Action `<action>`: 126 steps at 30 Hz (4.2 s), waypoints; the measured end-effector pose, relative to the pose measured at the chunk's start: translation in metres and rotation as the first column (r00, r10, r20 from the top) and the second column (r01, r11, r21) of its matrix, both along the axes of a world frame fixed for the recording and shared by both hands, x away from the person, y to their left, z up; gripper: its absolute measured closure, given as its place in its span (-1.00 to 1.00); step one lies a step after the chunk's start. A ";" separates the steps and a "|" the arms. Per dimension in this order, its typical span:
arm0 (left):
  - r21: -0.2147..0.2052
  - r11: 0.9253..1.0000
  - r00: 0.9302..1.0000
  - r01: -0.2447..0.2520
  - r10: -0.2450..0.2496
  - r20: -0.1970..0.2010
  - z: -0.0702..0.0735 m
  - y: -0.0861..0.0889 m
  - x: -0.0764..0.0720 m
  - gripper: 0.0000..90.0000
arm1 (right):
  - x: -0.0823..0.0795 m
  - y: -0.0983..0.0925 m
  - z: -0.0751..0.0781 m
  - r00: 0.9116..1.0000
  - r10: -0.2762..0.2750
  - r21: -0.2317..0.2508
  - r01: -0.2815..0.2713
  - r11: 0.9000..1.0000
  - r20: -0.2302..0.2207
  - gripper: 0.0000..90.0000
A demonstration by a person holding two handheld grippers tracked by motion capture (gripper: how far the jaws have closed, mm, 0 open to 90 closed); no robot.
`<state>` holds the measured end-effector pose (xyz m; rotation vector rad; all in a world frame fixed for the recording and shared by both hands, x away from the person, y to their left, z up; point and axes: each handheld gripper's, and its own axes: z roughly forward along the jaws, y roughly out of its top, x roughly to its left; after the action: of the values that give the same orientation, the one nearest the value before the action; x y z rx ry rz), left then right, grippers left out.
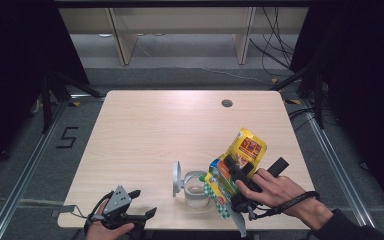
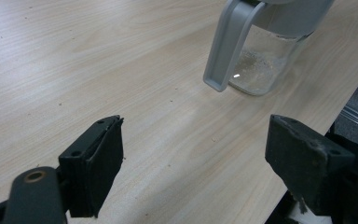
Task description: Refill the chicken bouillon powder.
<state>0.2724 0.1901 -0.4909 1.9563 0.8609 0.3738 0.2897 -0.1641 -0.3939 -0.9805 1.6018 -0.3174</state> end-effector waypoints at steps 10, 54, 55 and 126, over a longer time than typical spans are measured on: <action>-0.006 1.000 1.000 -0.009 0.009 -0.003 0.000 -0.001 -0.001 -0.58 | -0.001 -0.001 0.001 1.000 0.006 -0.004 -0.006 1.000 0.006 0.22; -0.007 1.000 1.000 -0.005 0.005 0.000 0.001 0.000 -0.001 -0.58 | -0.002 0.002 0.000 0.999 0.043 -0.061 -0.041 0.997 0.031 0.22; -0.007 1.000 1.000 -0.006 0.006 0.000 0.001 0.000 -0.001 -0.58 | -0.002 0.002 0.000 0.999 0.043 -0.060 -0.041 0.997 0.032 0.22; -0.006 1.000 1.000 -0.005 0.005 -0.002 0.001 0.000 -0.001 -0.58 | 0.003 0.006 0.005 0.999 -0.015 -0.059 0.012 0.998 -0.037 0.22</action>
<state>0.2716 0.1902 -0.4900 1.9498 0.8667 0.3722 0.2926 -0.1584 -0.3894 -1.0261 1.6416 -0.3591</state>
